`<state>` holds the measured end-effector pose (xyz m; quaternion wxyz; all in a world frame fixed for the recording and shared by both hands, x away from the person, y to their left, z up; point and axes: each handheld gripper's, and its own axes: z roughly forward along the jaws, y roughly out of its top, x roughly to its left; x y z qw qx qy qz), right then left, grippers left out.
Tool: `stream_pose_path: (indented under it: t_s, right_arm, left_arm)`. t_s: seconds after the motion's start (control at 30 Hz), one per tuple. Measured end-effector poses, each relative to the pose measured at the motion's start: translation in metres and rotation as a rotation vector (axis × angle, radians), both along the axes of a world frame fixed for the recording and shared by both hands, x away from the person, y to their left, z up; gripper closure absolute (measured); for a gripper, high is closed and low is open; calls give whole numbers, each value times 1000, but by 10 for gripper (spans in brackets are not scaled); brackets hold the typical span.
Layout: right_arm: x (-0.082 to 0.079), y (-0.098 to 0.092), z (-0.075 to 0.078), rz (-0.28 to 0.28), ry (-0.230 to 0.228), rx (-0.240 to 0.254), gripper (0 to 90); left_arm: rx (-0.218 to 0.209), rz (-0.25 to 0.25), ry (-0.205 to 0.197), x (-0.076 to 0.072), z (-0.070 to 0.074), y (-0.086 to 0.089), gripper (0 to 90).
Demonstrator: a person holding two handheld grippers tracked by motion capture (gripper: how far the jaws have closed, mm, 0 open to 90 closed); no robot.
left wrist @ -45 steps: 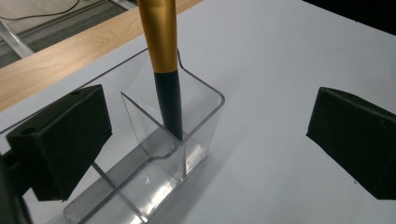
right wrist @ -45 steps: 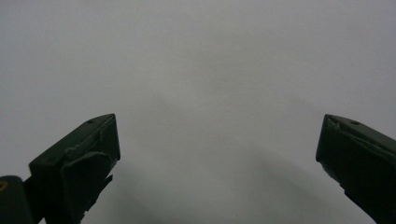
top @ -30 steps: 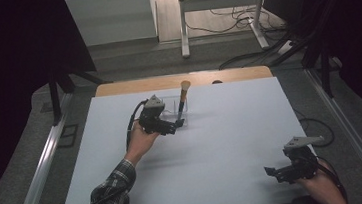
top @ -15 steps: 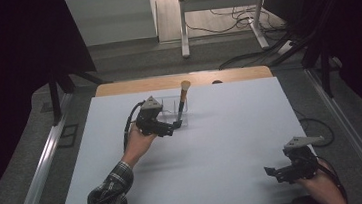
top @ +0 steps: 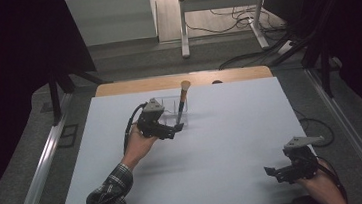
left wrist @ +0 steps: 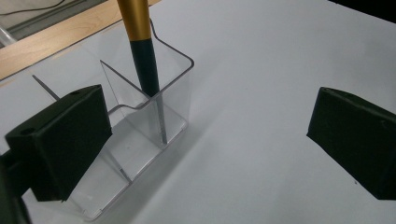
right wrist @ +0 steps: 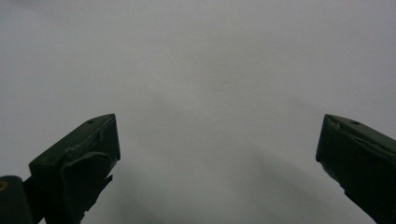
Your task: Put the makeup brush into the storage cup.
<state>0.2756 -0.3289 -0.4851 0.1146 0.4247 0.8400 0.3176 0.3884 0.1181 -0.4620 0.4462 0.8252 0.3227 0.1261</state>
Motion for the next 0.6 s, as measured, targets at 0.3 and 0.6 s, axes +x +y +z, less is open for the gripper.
stream_pose_path:
  t_s: [0.3,0.6]
  right_arm:
    - [0,0,0,0,1,0,0]
    - [0,0,0,1,-1,2,0]
  left_arm:
    - [1,-6,3,-8,1,5,0]
    - [23,-29,22,-15,-2,4,0]
